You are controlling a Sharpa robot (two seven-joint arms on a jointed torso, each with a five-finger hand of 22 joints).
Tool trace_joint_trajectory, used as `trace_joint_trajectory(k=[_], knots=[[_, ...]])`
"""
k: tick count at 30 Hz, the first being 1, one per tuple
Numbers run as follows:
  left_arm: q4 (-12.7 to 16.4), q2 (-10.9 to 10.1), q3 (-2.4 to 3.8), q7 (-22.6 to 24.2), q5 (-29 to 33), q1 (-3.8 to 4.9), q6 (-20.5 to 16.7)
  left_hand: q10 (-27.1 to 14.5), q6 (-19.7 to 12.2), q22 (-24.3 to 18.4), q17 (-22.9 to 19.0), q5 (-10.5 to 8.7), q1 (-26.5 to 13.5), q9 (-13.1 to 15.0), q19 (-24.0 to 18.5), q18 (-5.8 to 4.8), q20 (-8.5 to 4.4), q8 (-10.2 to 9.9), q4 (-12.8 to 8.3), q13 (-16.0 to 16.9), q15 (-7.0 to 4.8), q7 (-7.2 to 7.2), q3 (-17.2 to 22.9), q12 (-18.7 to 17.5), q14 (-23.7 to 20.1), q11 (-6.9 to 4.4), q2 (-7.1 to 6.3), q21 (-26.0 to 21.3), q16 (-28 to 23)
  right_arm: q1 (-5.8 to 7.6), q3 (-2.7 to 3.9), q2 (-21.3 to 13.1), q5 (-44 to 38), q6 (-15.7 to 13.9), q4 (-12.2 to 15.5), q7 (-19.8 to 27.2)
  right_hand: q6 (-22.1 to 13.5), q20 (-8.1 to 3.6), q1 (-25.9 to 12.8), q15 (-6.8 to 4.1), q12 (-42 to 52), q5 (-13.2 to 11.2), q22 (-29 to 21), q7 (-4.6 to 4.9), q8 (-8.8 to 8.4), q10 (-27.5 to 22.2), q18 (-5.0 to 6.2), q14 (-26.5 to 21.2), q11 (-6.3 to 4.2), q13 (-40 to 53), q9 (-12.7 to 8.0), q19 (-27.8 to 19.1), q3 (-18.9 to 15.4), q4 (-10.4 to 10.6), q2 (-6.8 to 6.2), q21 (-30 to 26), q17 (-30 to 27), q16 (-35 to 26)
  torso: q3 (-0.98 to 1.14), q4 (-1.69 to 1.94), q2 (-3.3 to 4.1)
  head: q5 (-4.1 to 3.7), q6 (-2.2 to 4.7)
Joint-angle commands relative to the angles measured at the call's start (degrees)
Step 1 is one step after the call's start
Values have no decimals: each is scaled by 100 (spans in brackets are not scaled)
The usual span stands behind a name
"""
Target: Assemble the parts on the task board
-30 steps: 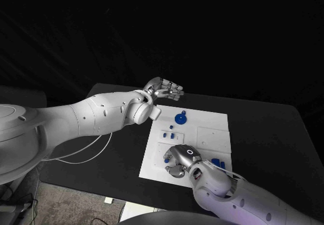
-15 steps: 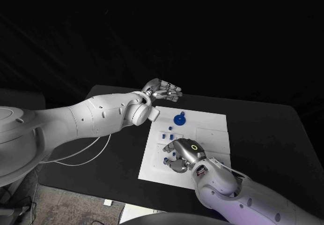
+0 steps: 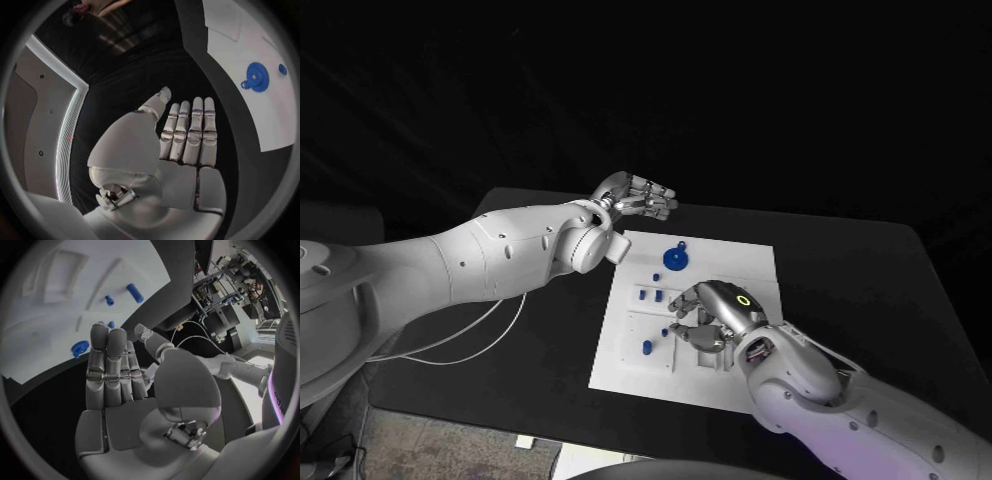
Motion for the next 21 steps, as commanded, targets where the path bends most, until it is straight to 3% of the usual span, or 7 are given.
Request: trace_joint_trajectory(k=[1, 5, 6, 7, 10, 16, 21], knots=[[17, -38, 4, 87, 3, 6, 120, -25, -20, -6, -3, -22, 15, 1, 29, 24, -6, 0, -7, 1, -1, -19, -28, 22, -24, 8, 41, 36, -12, 15, 114, -286, 890, 91, 67, 102, 88, -76, -40, -59, 19, -191, -49, -33, 15, 288, -81, -6, -96, 70, 3, 58, -68, 93, 83, -51, -22, -49, -7, -49, -39, -66, 26], [55, -170, -3, 130, 17, 4, 229, 32, 11, 3, -3, -40, 16, -1, 61, 31, -31, -4, 1, -1, -25, -62, 6, 18, 35, -25, 90, 68, -13, 99, 308, -686, 1819, 486, 199, -19, 155, -241, -279, -233, 768, -193, 36, -180, 6, 948, -208, 271, -358, 836, -2, 257, -432, 419, 283, 374, 51, 99, 17, -134, -73, -116, 35], [63, -188, -4, 140, 19, 3, 237, 49, 12, 3, -4, -44, 12, 0, 60, 28, -31, -2, 2, 0, -26, -53, 5, 21, 38, -27, 84, 70, -14, 115, 333, -750, 1960, 562, 229, -60, 158, -277, -307, -249, 1121, -275, 129, -177, 11, 855, -273, 295, -374, 1184, 2, 262, -482, 493, 372, 684, 132, 197, 24, -142, -82, -136, 37], [80, -219, -6, 161, 24, 1, 245, 65, 1, 4, -4, -45, 10, -1, 62, 27, -32, -5, 2, -1, -29, -50, 7, 20, 46, -31, 83, 73, -12, 150, 374, -860, 2203, 716, 280, -157, 116, -446, -197, -207, 2537, -414, 371, -92, 61, -134, -411, -136, -281, 2933, 9, 179, -445, 609, 473, 1324, 576, 531, 27, -151, -95, -154, 31], [167, -328, -10, 251, 138, -30, 193, 105, -164, 1, -2, -144, -34, -6, 67, 17, -37, -12, 26, -1, -36, -21, -15, 20, 79, -32, 56, 84, -11, 323, 482, -1200, 2835, 1303, 394, -543, 50, -321, -411, -260, 3296, -457, 357, -141, 9, -279, -348, 118, -365, 3920, 10, 245, -377, 784, 367, 1437, 818, 756, 33, -185, -129, -203, 35], [361, -507, -16, 383, 422, -95, 6, 209, -264, -36, 0, -331, -173, -2, 96, -18, -51, -1, 197, 1, -60, -34, -127, 20, 173, -68, 76, 76, -12, 597, 539, -1591, 3230, 2056, 375, -1262, 161, -315, -585, -258, 4733, -496, 701, -204, 6, -116, -328, 103, -376, 5587, 58, 296, -566, 1173, 342, 2429, 1943, 1559, 28, -237, -204, -274, -7], [547, -637, -27, 432, 534, -149, -60, 209, -254, -93, 0, -393, -157, -2, 114, -30, -50, 1, 280, 2, -54, -35, -260, 22, 167, -67, 72, 45, -12, 680, 489, -1683, 3353, 2434, 282, -1717, 135, -338, -592, -272, 5085, -562, 761, -194, 16, 61, -350, 113, -378, 6132, 49, 287, -756, 1577, 256, 2737, 2180, 1631, 14, -250, -243, -336, -52]])
